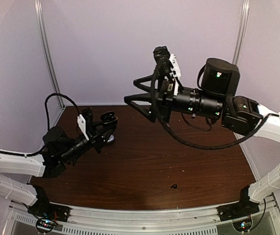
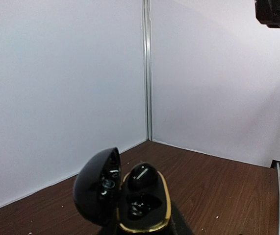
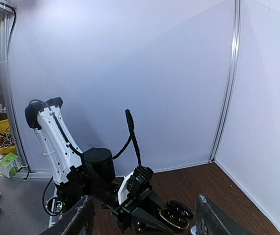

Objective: Insert the wireless bluetooth earbuds into the charging case
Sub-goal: Pick up the left earbud from the corner of the board.

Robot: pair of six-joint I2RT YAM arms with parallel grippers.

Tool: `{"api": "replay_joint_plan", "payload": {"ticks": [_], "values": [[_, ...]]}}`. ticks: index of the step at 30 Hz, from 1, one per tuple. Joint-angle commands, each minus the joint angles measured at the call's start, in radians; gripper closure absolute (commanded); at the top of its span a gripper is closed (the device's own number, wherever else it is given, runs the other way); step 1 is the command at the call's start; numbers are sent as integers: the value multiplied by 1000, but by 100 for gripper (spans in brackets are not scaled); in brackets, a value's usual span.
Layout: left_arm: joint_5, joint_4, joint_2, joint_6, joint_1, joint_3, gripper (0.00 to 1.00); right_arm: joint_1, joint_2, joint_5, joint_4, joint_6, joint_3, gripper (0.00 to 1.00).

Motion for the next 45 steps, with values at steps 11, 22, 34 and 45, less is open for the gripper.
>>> {"api": "replay_joint_plan", "payload": {"ticks": [11, 22, 34, 45], "values": [[15, -52, -95, -66, 15, -44, 100, -86, -304, 181, -492, 609, -570, 47], [28, -42, -90, -78, 15, -44, 100, -93, -299, 189, -453, 833, -858, 59], [26, -52, -92, -70, 15, -42, 100, -93, -104, 141, -255, 813, -885, 63], [15, -58, -98, -61, 15, -43, 100, -99, -26, 157, -232, 786, -880, 66]]}}
